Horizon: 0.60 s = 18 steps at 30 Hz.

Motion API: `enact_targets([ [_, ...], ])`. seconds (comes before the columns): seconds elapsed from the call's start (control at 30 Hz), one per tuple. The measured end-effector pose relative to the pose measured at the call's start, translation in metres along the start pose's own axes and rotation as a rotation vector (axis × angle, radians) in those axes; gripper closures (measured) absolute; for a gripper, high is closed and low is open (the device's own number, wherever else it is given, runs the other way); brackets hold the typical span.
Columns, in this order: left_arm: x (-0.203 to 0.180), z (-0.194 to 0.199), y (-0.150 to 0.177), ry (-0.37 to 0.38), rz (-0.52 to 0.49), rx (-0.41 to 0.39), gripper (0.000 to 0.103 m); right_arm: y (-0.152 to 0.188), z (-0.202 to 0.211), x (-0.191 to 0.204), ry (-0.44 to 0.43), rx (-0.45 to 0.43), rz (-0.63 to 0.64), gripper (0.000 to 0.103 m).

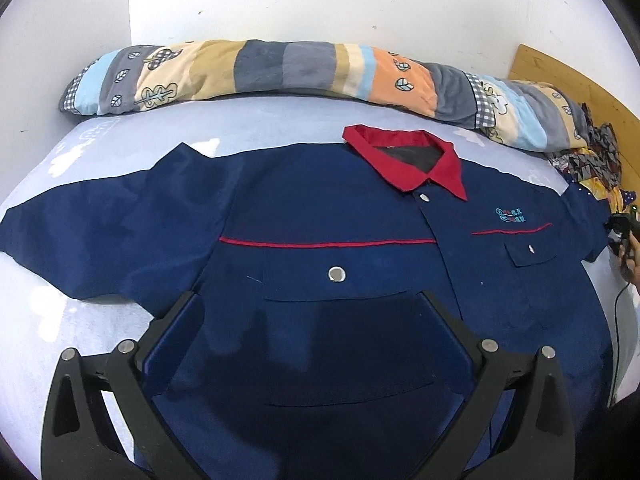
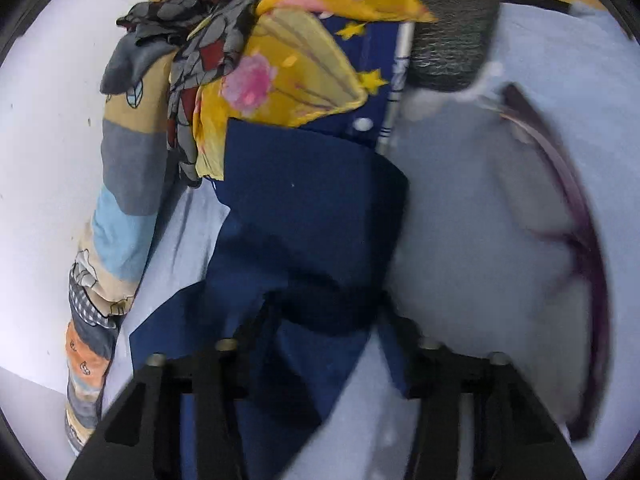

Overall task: Fold large clothes
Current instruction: 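Grasp the jacket sleeve cuff with the right gripper and lift it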

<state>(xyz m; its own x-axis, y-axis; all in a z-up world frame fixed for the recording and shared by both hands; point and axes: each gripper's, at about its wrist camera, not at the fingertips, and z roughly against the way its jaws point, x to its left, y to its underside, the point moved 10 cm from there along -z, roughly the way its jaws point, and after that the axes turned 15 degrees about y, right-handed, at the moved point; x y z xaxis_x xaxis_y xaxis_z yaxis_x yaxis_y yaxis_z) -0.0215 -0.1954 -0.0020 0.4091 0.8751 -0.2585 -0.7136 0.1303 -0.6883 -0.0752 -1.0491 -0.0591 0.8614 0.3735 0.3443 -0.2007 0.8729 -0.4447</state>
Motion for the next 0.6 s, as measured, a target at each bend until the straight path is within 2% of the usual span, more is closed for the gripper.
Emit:
enact_targets([
  [0.03,0.001,0.0,0.0,-0.003,0.006,-0.002,0.0,-0.001,-0.004,0.004,0.001,0.015,0.014,0.093],
  [0.1,0.003,0.0,0.001,-0.013,0.012,0.0,0.0,-0.002,0.008,0.017,-0.066,0.0,0.035,0.1],
  [0.2,0.007,0.003,-0.001,-0.03,0.023,-0.012,0.0,-0.002,0.044,0.029,-0.104,-0.07,0.072,0.101],
  [0.4,0.015,0.018,-0.006,-0.024,0.059,-0.05,0.0,-0.002,0.171,0.077,-0.196,-0.216,0.168,0.101],
  [0.53,0.023,0.029,-0.01,-0.033,0.084,-0.071,0.0,0.011,0.284,0.164,-0.309,-0.31,0.29,0.101],
  [0.6,0.027,0.034,-0.01,-0.031,0.089,-0.072,0.0,0.036,0.345,0.209,-0.386,-0.348,0.361,0.101],
])
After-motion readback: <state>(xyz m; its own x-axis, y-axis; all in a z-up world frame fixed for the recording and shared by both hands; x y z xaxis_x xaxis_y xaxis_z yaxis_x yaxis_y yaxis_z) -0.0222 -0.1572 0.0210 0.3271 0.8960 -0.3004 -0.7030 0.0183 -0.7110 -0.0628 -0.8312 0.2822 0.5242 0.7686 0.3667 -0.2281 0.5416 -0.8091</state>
